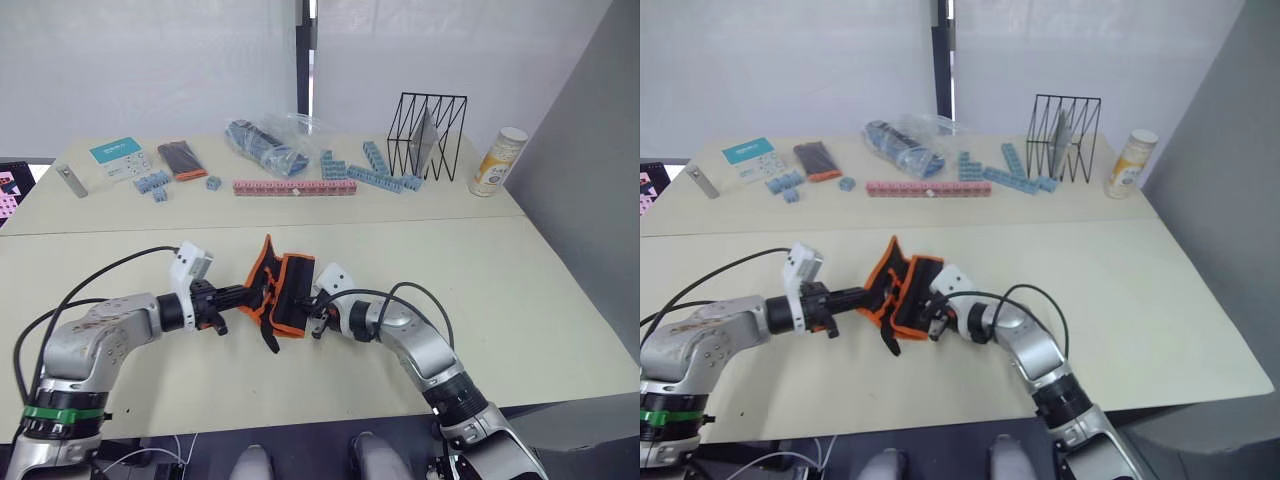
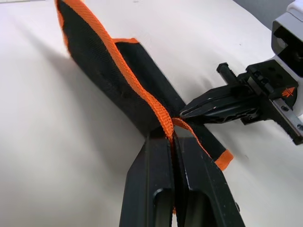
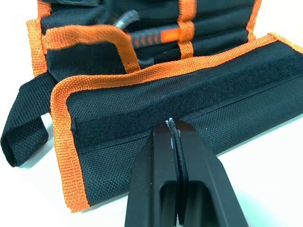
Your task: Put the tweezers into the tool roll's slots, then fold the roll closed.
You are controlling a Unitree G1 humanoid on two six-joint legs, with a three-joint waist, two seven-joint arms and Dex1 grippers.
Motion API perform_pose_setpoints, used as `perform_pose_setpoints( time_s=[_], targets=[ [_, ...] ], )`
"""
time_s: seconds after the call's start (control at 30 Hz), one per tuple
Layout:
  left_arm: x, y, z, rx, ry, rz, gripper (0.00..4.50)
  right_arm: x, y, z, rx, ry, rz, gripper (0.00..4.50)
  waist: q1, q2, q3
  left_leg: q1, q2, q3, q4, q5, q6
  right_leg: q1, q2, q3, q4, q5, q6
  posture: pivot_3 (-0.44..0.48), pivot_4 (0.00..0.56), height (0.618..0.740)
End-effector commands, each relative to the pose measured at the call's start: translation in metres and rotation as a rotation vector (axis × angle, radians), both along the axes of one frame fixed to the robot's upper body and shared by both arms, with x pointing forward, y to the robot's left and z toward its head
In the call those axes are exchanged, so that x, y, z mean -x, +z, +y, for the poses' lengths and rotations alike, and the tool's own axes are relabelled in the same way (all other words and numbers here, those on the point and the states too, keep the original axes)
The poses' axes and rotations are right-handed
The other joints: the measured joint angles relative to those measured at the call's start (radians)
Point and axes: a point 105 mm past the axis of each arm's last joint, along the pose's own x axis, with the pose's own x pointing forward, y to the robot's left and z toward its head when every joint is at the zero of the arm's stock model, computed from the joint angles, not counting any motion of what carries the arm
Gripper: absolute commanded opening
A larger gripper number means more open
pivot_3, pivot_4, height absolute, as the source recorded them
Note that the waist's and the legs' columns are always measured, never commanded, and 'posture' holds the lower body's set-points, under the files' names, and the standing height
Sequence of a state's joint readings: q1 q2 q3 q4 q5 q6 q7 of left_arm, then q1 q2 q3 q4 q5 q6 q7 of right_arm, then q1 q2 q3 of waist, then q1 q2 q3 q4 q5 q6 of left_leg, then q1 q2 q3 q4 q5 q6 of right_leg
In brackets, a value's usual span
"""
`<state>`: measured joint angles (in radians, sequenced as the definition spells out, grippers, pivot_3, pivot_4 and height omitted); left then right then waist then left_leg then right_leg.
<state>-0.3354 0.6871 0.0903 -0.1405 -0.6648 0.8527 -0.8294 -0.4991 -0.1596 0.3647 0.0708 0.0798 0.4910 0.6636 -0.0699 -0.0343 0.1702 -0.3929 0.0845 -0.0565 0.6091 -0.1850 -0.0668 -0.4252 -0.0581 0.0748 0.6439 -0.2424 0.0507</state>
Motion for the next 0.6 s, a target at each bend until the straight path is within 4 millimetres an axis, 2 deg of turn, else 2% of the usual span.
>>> perform_pose_setpoints(
  time_s=[0.03,0.13,0.27,0.4,0.47,0.6],
  targets=[
    [-0.002,0.001,-0.014,-0.012,-0.030,-0.015,0.01,0.002,-0.015,0.001,0.043,-0.006,0.046,0.00,-0.002,0.000,0.000,0.000,0.000,0.000,0.000,0.000,0.000,0.000,0.000,0.000,0.000,0.000,0.000,0.000,0.150,0.721],
    [0.002,-0.011,-0.028,-0.015,-0.076,0.035,0.01,0.000,-0.015,-0.002,0.047,-0.014,0.043,0.00,-0.002,0.000,0.000,0.001,0.000,0.000,0.000,0.000,0.000,0.000,0.000,0.000,0.001,0.000,0.000,0.000,0.150,0.721],
    [0.001,-0.037,-0.031,-0.087,-0.059,0.106,0.01,-0.001,-0.013,-0.003,0.041,-0.018,0.041,0.00,-0.002,0.000,0.000,0.001,0.000,0.000,0.000,0.000,0.000,0.001,0.000,0.000,0.001,0.000,0.000,0.000,0.150,0.721],
    [-0.003,-0.038,-0.034,-0.093,-0.052,0.100,0.01,-0.001,-0.002,-0.002,-0.002,-0.017,0.031,0.00,0.000,0.000,0.000,0.002,0.000,0.000,0.000,0.000,0.000,0.001,0.000,0.000,0.001,0.000,0.000,0.000,0.150,0.721],
    [-0.005,-0.038,-0.038,-0.091,-0.050,0.100,0.01,-0.004,0.008,-0.006,-0.041,-0.030,0.026,0.00,0.002,0.000,0.000,0.001,0.000,0.000,0.001,0.000,0.000,0.001,0.000,0.000,0.001,0.000,0.000,0.000,0.150,0.721],
    [-0.008,-0.044,-0.044,-0.091,-0.036,0.109,0.01,-0.010,0.043,-0.020,-0.166,-0.039,-0.025,0.00,0.012,0.000,0.000,-0.001,-0.001,-0.001,0.002,0.000,0.000,0.001,0.000,0.000,0.001,0.000,0.000,0.000,0.150,0.721]
  ],
)
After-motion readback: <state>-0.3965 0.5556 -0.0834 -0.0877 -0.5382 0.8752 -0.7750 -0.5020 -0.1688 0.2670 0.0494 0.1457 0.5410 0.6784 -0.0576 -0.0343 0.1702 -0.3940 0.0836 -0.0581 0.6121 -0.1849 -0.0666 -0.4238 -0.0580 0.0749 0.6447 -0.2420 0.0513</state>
